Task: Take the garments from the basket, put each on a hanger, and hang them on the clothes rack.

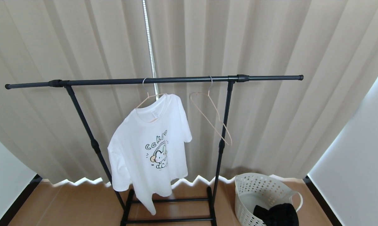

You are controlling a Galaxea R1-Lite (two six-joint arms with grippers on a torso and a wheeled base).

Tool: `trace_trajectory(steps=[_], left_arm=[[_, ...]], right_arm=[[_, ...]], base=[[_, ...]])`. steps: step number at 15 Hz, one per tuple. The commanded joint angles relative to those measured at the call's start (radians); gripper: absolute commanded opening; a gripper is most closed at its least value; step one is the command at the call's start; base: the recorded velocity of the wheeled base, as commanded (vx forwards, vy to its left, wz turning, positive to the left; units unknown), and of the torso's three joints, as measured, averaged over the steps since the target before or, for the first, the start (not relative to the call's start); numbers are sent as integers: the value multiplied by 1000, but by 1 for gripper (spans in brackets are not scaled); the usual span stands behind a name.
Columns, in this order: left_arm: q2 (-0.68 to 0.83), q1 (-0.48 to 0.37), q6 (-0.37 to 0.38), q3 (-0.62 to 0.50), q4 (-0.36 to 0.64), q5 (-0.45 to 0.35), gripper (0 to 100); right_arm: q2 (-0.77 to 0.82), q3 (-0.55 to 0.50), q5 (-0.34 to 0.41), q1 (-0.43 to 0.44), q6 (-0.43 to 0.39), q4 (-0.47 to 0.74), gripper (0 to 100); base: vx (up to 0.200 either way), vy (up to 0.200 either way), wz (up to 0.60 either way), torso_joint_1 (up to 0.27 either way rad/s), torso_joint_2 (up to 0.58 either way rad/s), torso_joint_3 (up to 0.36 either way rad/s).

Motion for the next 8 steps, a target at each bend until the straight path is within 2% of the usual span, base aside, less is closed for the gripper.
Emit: trace_trajectory(steps=[1,4,6,8], left_arm=[[-93,34,1,0,-2,2,100],[-93,35,1,0,-2,20,100],[-93,35,-52,0,-4,73,100],[-93,34,-52,0,-8,71,100]], right_arm=[[-38,2,14,-16,9,-4,100],[-38,2,14,-18,29,-6,100],[-40,2,12,-20,38,-6,100],[-41,3,12,-20,34,-6,100]], base=[[0,0,0,0,0,0],[0,0,0,0,0,0],[0,0,0,0,0,0],[0,0,0,0,0,0]])
